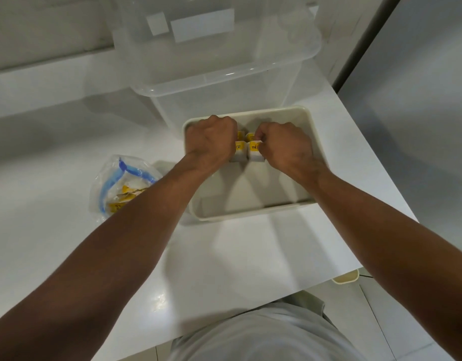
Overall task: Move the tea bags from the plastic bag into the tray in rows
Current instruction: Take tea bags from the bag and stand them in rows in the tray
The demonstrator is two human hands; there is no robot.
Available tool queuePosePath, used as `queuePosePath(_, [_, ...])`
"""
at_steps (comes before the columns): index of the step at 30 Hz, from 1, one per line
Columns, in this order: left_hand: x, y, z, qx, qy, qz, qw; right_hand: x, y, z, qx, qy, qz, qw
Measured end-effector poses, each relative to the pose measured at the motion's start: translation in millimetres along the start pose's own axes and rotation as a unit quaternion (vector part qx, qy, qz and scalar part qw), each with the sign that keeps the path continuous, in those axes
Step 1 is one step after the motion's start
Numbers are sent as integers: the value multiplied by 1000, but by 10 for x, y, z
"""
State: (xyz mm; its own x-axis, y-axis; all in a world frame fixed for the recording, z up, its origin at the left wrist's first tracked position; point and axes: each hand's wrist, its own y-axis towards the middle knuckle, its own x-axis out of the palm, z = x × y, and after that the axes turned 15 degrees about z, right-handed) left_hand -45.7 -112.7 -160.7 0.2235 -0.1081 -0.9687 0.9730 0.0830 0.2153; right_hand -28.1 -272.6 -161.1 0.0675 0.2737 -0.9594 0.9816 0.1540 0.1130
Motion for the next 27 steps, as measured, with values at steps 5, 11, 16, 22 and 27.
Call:
queuePosePath(5, [-28,-49,46,27,51,35,998,-44,5,-82,-22,-26,21,999])
queuePosePath(11, [-44,-80,38,38,81,36,995,44,-8,-91,-39,-48,62,996])
queuePosePath(16, [-127,-149,59,57,104,42,992,45,12,16,-37,-18,79,996])
queuePosePath(22, [-182,-508,155,119,134,21,984,-49,-75,156,-20,35,96,995])
queuePosePath(27, [-127,-576,159,115,113,-78,984,44,-144,204,-58,-41,1,997])
